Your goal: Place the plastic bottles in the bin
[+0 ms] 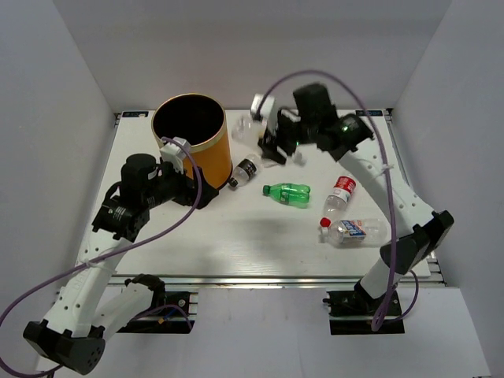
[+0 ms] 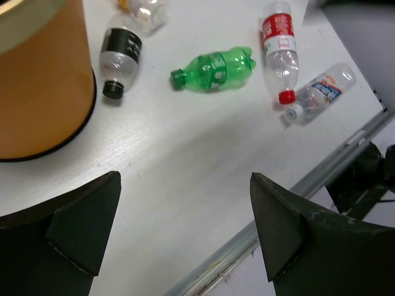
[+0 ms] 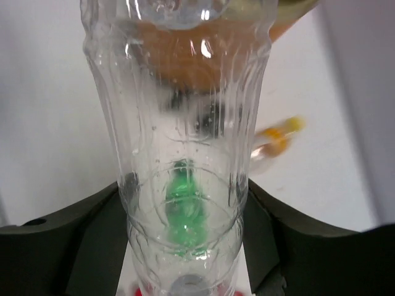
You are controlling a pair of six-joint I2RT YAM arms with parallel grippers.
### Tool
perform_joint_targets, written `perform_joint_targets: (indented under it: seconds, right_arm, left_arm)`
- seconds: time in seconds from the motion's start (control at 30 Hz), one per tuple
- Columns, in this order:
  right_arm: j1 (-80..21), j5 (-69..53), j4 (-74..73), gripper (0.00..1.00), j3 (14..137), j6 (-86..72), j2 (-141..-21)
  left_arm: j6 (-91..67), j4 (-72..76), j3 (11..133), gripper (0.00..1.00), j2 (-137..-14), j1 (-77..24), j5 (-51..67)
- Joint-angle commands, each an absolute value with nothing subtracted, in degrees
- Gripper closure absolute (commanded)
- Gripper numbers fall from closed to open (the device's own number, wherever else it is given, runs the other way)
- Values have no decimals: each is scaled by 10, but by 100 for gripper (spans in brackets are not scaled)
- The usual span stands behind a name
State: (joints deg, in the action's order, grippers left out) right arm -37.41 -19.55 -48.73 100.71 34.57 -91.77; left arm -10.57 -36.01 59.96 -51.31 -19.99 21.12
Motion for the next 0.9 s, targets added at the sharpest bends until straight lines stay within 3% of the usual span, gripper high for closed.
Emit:
perform_joint_targets:
  seconds: [0.0,0.13,0.37,0.57,0.7,0.87]
  right_arm:
    - [-367,-156,-462,83,1191,288,-978]
    - [-366,-159,-399,83,1320,236,-1050]
    - [-370,-274,-110,82,1253,105,-1091]
    - [-379,-310,18,82,1343,5,-1181]
    - [-378,-365,125,79,1277,-116,-1199]
    - [-392,-410,226,73,1263,-126,-1235]
  left_arm:
    - [-105,-379,572,6,-494,-201,254]
    - [-105,-392,541,7,-472,-201,254]
    - [-111,-403,512,7,-446,-201,254]
    - [-121,-415,498,7,-417,-201,235]
    - [-133,-414,465,7,-394,-201,229]
    - [-146,-385,432,6,-378,-201,229]
